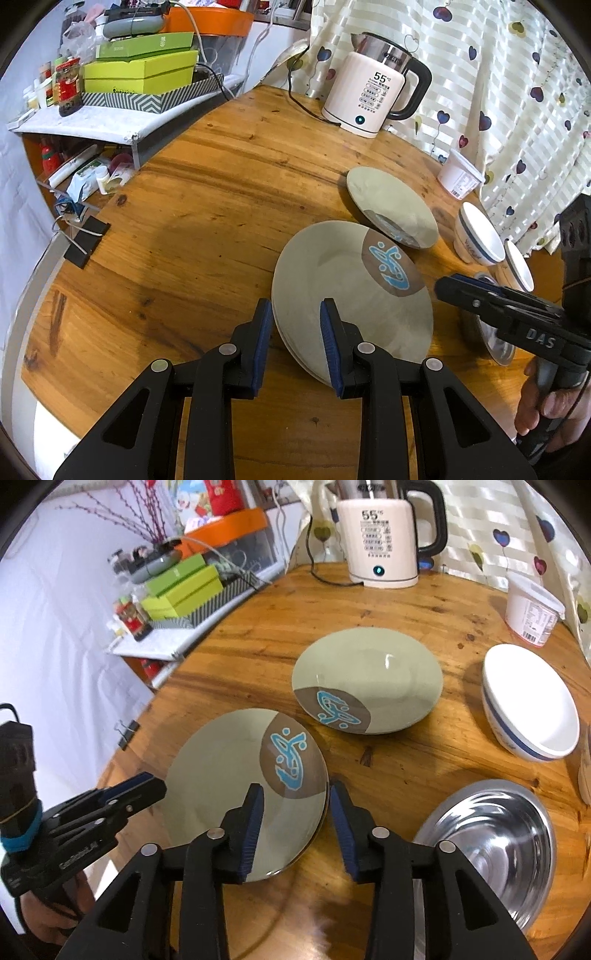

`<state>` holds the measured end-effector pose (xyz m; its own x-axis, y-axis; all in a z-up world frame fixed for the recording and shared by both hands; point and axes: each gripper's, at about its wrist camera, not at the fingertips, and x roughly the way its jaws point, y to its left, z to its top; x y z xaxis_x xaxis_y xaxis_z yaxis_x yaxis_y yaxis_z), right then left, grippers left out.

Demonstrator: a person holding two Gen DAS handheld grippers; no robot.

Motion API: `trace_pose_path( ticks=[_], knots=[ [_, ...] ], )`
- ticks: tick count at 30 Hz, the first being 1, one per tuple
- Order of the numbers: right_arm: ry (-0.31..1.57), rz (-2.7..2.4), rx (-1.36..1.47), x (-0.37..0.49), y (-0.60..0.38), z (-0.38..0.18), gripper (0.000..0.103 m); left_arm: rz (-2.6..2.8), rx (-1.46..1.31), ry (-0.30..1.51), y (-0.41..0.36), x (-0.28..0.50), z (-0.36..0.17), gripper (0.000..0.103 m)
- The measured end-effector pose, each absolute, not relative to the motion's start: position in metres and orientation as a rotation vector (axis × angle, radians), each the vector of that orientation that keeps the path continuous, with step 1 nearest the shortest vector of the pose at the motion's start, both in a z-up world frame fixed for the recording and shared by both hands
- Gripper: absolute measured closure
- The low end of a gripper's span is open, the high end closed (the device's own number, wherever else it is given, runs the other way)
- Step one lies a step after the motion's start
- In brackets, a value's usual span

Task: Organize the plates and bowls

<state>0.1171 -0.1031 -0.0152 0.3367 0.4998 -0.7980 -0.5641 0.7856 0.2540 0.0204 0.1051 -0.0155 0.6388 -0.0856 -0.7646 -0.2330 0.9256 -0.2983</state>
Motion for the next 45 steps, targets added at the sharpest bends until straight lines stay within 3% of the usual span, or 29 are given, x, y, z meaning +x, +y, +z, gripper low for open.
trace_pose_path(
  ticks=[6, 45],
  knots=[
    [0.992, 0.695, -0.030, 0.112, -0.120, -0.008, 0.054, 0.089, -0.395, 0.874, 0.107, 0.019, -0.013, 0.075],
    [1.001, 0.605, 0.057, 0.132, -0.141, 0.001, 0.054, -0.004, -0.353, 0.885, 0.089, 0.059, 0.001, 0.075]
  ],
)
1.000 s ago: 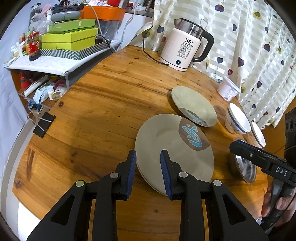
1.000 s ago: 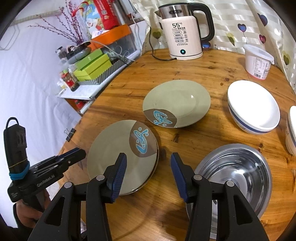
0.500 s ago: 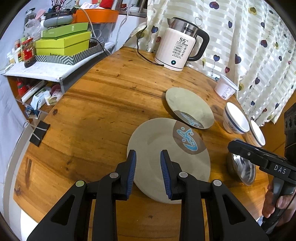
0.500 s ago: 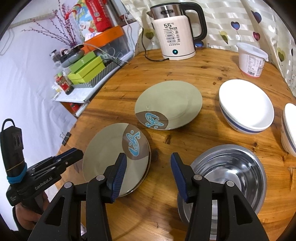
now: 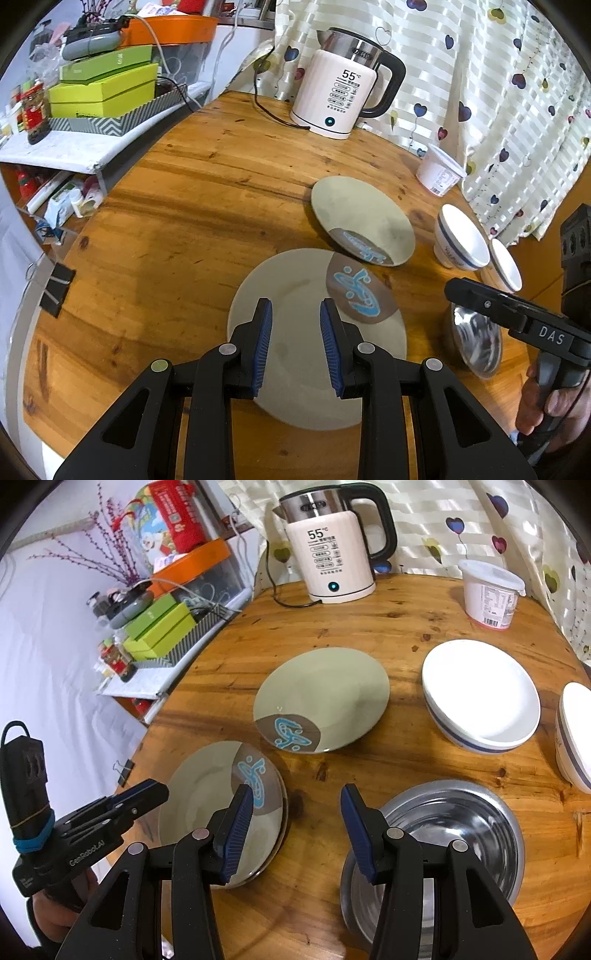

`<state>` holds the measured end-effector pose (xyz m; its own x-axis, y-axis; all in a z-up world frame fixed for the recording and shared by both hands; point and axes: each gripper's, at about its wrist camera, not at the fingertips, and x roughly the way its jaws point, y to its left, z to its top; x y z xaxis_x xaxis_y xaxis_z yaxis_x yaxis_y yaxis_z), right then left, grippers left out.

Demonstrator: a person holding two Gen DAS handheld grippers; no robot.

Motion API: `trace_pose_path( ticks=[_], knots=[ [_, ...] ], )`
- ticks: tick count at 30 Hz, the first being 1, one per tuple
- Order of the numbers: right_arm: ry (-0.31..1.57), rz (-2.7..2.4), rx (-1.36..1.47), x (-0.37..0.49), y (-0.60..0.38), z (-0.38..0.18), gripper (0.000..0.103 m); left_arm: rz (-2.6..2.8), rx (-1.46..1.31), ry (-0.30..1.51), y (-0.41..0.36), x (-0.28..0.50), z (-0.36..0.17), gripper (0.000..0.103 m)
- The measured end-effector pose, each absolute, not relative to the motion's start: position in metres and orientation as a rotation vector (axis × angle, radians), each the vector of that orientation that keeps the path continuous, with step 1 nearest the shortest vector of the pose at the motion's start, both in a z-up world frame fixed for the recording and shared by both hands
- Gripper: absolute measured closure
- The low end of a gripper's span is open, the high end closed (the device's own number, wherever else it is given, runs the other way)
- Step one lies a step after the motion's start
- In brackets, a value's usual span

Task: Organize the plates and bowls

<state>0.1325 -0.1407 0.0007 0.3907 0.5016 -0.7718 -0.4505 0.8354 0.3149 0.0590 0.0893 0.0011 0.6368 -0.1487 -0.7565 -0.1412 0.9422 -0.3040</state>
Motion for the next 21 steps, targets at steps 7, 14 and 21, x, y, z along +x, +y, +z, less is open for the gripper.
trace_pose_path(
  ticks=[7, 14, 21],
  knots=[
    [1.014, 0.579, 0.101, 0.148, -0.142, 0.000, 0.054, -0.046, -0.361, 0.892, 0.089, 0.084, 0.006, 0.075],
    [1.040, 0.533, 0.140, 0.170, -0.145, -0.005, 0.054, -0.095, -0.367, 0.922, 0.087, 0.117, 0.003, 0.075],
    [1.085, 0.490, 0.171, 0.192, -0.149, -0.016, 0.054, -0.111, -0.357, 0.948, 0.086, 0.144, -0.001, 0.075]
  ],
)
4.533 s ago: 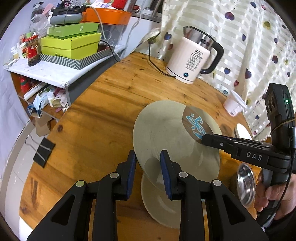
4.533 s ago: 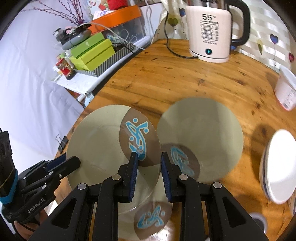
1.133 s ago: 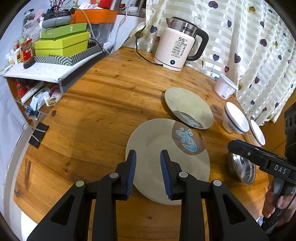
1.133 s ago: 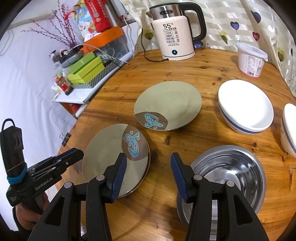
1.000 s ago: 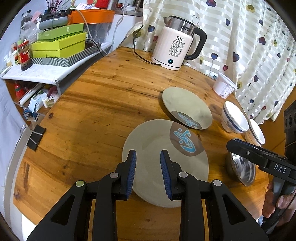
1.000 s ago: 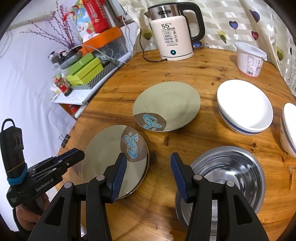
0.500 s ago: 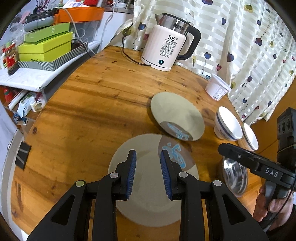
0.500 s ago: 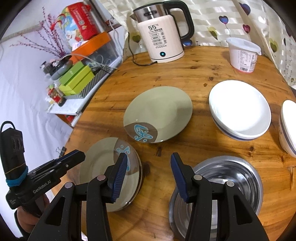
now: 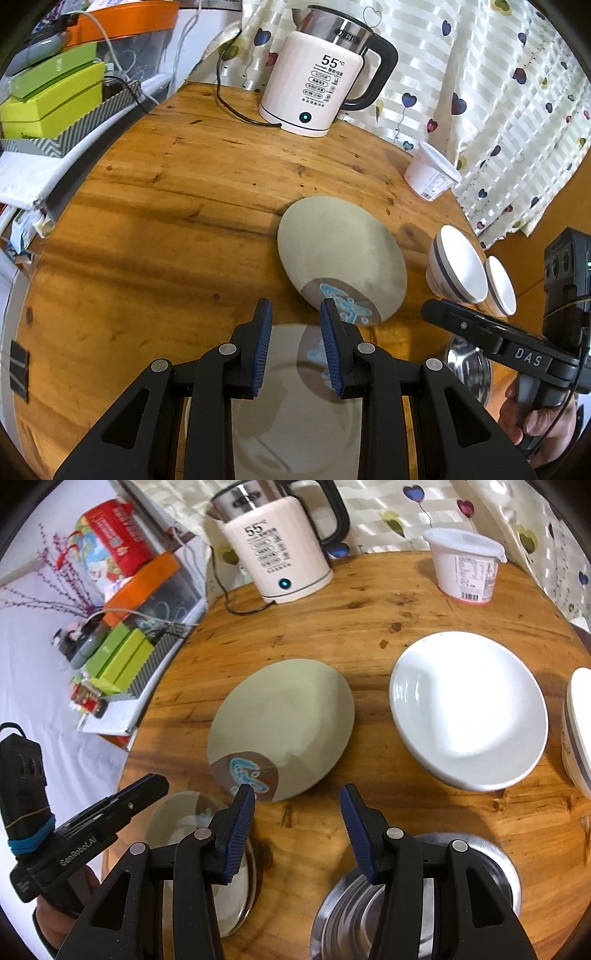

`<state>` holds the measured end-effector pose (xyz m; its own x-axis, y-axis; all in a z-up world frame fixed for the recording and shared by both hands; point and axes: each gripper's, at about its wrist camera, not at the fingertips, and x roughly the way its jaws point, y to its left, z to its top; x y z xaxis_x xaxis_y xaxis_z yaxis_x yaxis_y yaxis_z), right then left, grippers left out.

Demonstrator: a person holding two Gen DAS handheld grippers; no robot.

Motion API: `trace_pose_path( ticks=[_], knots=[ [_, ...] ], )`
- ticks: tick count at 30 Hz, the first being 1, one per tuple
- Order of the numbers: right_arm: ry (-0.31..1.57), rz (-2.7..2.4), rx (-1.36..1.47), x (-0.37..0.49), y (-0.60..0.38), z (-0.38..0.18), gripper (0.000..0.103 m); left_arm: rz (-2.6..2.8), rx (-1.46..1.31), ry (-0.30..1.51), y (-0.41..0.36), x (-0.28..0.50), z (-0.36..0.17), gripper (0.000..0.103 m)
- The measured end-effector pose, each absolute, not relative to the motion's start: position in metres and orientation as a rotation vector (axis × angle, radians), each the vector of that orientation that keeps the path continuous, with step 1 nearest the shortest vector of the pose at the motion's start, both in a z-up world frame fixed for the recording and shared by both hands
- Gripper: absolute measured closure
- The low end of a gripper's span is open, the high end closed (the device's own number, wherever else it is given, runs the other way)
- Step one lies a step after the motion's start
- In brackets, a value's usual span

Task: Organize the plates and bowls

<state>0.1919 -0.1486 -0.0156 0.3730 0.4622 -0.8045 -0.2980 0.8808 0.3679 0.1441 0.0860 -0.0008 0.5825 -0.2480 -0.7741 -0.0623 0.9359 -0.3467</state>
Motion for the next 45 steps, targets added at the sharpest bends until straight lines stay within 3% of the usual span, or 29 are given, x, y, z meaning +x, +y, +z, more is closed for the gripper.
trace_pose_path(
  ticks=[16, 36, 45],
  knots=[
    [1.168, 0.422, 0.182, 0.228, -0.146, -0.036, 0.056, -0.155, -0.433, 1.048, 0.090, 0.196, -0.029, 0.075],
    [1.204, 0.419, 0.169, 0.244, -0.137, -0.049, 0.075, -0.177, -0.419, 1.067, 0.086, 0.214, -0.041, 0.075],
    [1.189, 0.423, 0.168, 0.245, -0.135, -0.047, 0.076, -0.177, -0.399, 1.056, 0.084, 0.212, -0.039, 0.075]
  ],
)
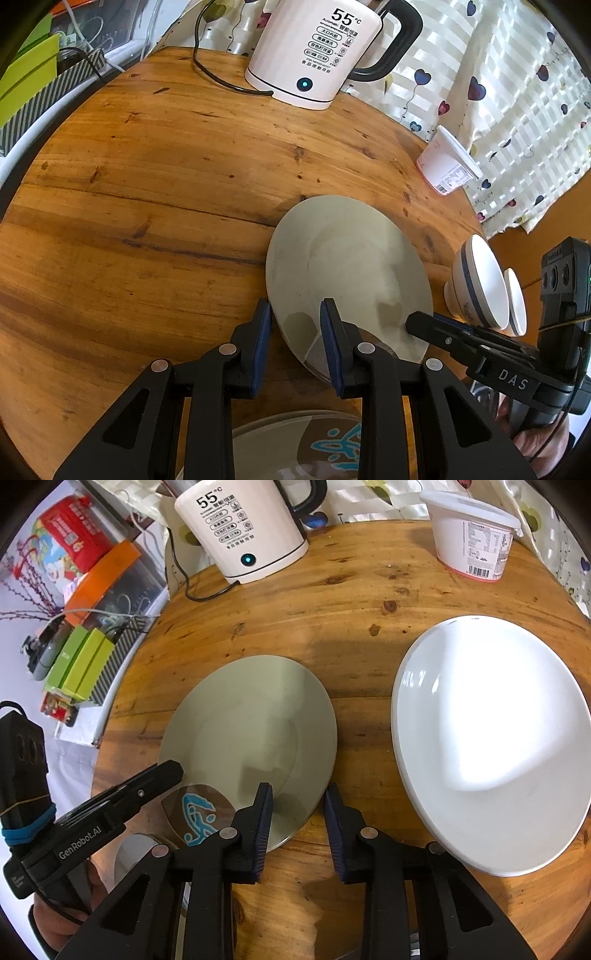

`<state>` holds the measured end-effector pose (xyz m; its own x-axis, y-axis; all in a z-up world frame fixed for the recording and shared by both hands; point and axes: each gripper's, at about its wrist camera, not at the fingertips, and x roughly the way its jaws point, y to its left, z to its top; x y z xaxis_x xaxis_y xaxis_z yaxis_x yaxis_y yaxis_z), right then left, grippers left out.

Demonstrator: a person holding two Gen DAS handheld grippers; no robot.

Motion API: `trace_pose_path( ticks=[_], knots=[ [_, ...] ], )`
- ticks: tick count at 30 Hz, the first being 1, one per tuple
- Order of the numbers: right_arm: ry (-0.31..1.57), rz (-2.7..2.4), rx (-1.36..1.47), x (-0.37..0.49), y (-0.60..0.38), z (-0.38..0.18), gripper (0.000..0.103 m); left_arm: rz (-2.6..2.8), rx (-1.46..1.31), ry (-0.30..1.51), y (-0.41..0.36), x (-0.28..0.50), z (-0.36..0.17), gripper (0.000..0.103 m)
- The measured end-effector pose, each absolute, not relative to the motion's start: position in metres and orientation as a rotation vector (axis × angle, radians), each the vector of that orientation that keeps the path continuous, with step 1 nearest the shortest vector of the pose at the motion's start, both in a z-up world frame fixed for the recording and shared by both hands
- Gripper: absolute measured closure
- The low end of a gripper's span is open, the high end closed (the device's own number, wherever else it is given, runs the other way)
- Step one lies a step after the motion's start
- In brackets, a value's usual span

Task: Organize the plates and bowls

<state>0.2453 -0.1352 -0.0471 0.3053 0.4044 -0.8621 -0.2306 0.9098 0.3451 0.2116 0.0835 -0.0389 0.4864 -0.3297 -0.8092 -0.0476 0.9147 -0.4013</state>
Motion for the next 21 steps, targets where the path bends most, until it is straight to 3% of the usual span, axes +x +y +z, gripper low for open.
trace_pose_path(
  ticks=[21],
  knots=[
    [1.111, 0.436, 0.118, 0.237, -0.133, -0.035, 0.076, -0.166, -0.373, 1.020, 0.082, 0.199, -0.030, 0.075]
  ],
)
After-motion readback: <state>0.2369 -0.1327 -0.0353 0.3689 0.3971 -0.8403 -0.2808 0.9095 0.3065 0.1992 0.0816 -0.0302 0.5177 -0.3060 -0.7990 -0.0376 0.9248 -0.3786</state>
